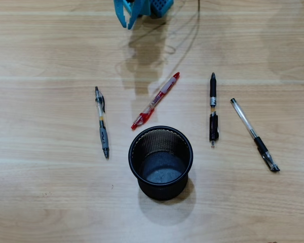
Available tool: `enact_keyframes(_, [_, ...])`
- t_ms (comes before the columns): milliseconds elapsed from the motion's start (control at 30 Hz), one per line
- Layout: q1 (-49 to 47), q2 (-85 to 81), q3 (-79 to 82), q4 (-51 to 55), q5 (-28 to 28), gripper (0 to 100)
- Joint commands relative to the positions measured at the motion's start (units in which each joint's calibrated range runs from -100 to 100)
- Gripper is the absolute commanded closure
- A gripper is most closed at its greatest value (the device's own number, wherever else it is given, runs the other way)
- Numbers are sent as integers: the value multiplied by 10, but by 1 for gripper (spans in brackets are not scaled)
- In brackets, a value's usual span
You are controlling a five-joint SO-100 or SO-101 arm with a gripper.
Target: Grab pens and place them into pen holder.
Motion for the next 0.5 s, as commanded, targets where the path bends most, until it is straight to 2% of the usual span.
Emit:
enact_keyframes(0, [7, 22, -10, -7, -37, 98])
enact_keyframes(100, [7, 82, -38, -13, -59, 98])
enact_keyframes(467, [0, 488, -269, -119, -56, 98])
